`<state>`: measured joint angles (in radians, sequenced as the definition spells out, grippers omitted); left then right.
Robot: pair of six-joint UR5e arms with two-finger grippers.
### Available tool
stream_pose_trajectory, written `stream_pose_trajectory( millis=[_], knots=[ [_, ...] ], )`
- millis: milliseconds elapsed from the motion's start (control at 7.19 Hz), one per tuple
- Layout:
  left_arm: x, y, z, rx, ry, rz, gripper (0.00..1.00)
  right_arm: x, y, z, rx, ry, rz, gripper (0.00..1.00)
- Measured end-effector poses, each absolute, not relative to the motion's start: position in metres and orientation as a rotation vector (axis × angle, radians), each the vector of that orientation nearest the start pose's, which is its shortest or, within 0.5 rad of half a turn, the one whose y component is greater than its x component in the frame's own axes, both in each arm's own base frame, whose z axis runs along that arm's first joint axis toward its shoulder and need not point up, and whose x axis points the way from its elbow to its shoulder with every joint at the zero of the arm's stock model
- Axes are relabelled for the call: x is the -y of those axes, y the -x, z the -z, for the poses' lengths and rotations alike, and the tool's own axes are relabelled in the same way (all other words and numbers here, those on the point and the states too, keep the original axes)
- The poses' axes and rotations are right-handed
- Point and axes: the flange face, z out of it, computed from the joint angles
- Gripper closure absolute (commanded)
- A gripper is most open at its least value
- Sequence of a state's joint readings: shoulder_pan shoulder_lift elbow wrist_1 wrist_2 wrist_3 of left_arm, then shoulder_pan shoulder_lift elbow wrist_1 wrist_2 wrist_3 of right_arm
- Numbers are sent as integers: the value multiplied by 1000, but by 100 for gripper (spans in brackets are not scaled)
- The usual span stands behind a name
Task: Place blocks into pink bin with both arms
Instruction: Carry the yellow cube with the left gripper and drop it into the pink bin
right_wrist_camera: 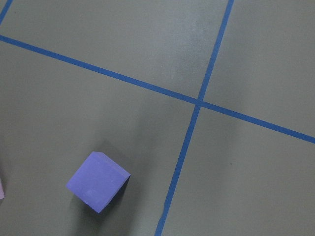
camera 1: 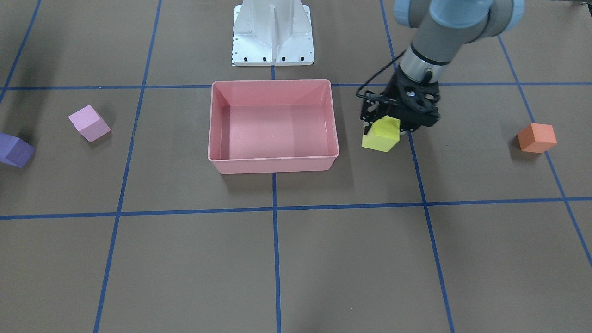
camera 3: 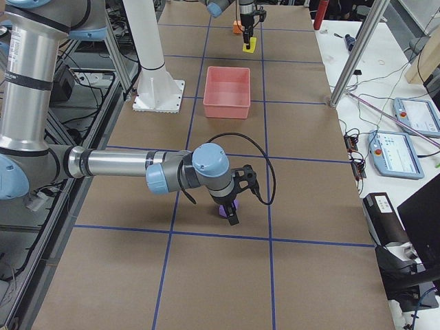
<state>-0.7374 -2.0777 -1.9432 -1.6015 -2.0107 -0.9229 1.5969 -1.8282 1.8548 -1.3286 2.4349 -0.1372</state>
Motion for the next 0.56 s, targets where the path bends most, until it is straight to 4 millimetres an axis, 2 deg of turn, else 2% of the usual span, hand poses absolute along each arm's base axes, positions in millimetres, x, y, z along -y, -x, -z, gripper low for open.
stream_pose_trajectory(
  millis=[139, 278, 417, 556],
  knots=[
    [444, -407, -168, -962, -234, -92, 93, 396, -65, -592, 870, -322, 205, 0],
    [425, -442, -136, -949, -232, -74, 82, 397, -62, -585, 889, -323, 183, 0],
    [408, -475, -117, -924, -240, -63, 2, 399, -53, -579, 904, -323, 165, 0],
    [390, -500, -110, -906, -248, -58, 0, 402, -37, -571, 920, -325, 155, 0]
  ],
)
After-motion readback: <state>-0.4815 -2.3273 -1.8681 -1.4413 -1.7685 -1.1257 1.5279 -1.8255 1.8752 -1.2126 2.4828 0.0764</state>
